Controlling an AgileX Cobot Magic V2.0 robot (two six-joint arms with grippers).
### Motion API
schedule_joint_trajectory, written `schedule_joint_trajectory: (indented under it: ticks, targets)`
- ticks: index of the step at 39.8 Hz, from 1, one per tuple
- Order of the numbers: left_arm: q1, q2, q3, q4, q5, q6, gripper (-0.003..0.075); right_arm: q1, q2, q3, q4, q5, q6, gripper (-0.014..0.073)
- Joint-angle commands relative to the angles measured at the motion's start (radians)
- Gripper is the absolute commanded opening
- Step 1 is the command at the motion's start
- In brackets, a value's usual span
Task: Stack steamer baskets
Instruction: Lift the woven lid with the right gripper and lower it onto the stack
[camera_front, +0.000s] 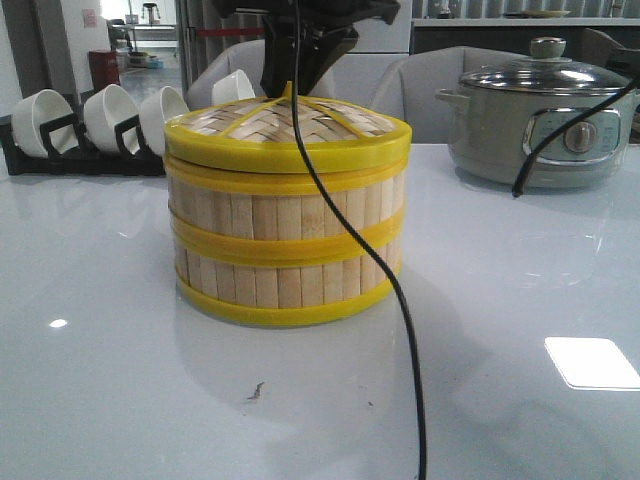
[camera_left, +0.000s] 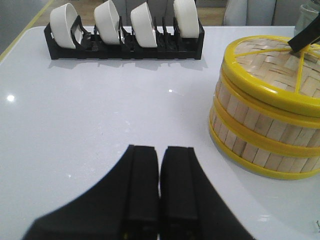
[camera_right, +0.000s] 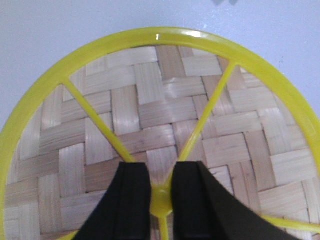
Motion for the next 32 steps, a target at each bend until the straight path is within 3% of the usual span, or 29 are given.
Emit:
schedule_joint_trajectory:
  ticks: [1,26,32]
  targets:
    - [-0.008,0.003,-0.029,-0.009,-0.092,0.003,0.0087,0.008,-0.066,-0.043,0.003,-0.055,-0.013,0.0028]
    - [-0.008,0.003,-0.029,-0.009,-0.092,0.003,0.0087,0.01,-0.058,-0.043,-0.018,-0.025,-0.013,0.0036]
    - [-0.008,0.003,-0.029,-0.009,-0.092,0.003,0.0087,0.01,-0.058,-0.043,-0.018,-0.004,-0.013,0.0171]
